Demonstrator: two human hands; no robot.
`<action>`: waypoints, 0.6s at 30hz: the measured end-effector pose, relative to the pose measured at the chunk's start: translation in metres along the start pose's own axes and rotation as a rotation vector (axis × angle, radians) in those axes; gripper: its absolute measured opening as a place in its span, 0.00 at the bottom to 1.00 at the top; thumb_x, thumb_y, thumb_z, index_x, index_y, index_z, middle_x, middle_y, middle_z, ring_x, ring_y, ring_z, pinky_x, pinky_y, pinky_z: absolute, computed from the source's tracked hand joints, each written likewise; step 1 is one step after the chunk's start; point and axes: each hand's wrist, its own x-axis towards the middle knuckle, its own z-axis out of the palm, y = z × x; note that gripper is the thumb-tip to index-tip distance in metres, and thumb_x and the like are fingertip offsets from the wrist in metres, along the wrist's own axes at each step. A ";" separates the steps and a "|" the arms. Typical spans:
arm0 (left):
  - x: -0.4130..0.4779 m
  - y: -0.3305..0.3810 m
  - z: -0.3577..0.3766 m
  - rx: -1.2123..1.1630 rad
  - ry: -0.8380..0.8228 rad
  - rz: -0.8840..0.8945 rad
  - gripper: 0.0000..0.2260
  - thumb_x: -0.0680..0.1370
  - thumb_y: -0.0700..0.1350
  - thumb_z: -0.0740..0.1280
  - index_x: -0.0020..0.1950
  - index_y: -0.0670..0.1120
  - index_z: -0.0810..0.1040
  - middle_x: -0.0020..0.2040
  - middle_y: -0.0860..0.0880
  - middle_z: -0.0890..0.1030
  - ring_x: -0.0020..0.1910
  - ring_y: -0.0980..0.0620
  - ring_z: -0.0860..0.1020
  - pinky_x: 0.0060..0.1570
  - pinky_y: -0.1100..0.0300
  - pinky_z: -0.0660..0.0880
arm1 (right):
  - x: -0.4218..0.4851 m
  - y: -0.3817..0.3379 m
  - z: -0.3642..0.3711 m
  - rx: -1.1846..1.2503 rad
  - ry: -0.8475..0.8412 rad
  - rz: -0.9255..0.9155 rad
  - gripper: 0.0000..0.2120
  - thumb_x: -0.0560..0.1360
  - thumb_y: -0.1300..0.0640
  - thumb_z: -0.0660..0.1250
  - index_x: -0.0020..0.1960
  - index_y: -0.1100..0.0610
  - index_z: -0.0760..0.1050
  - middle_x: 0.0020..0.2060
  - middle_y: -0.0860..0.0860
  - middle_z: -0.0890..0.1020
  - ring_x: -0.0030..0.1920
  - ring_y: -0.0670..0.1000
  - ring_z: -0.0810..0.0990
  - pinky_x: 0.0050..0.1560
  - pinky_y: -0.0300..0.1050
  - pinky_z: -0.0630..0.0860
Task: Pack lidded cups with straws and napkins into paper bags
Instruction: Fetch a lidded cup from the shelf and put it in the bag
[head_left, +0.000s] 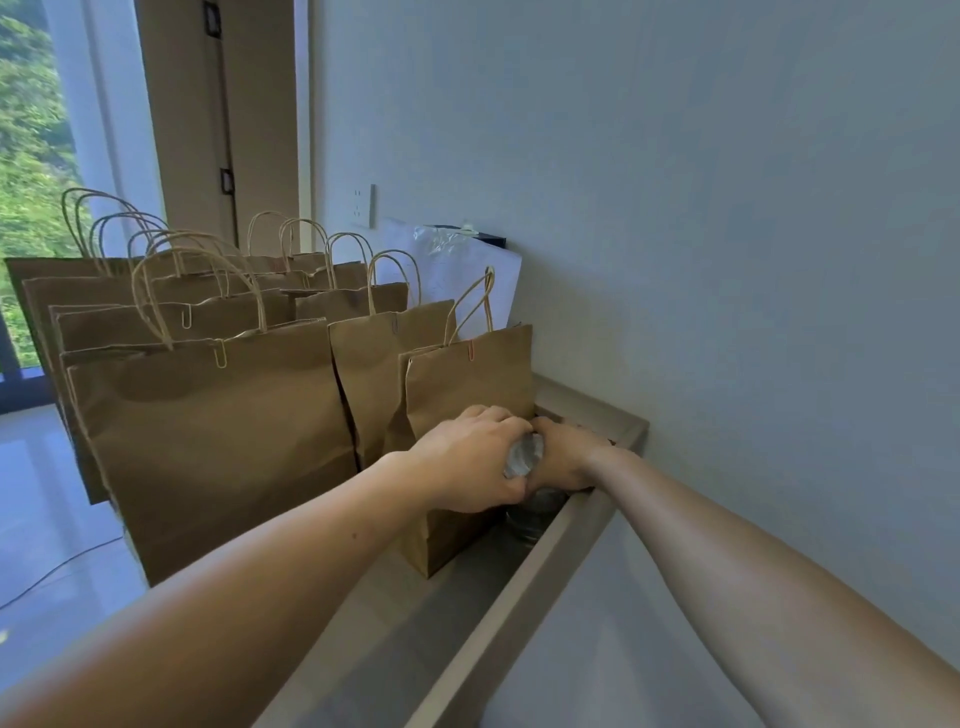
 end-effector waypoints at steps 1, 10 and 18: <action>0.001 0.000 -0.002 0.004 0.011 -0.001 0.30 0.75 0.56 0.67 0.75 0.53 0.64 0.72 0.50 0.69 0.72 0.48 0.65 0.66 0.52 0.68 | -0.003 0.001 -0.001 0.062 0.060 0.003 0.55 0.48 0.30 0.70 0.72 0.44 0.62 0.65 0.52 0.72 0.62 0.55 0.73 0.57 0.52 0.75; 0.016 0.027 -0.033 0.054 0.071 -0.045 0.30 0.75 0.55 0.66 0.76 0.51 0.63 0.74 0.49 0.66 0.74 0.47 0.61 0.65 0.50 0.68 | -0.077 0.042 -0.084 0.338 0.451 0.009 0.50 0.56 0.36 0.75 0.75 0.42 0.60 0.64 0.53 0.67 0.64 0.55 0.70 0.61 0.51 0.73; 0.042 0.106 -0.023 0.065 0.033 0.053 0.30 0.76 0.54 0.65 0.77 0.50 0.62 0.74 0.49 0.66 0.73 0.46 0.63 0.66 0.51 0.67 | -0.184 0.117 -0.116 0.358 0.530 0.106 0.44 0.60 0.41 0.76 0.72 0.38 0.61 0.60 0.48 0.64 0.62 0.53 0.69 0.58 0.51 0.74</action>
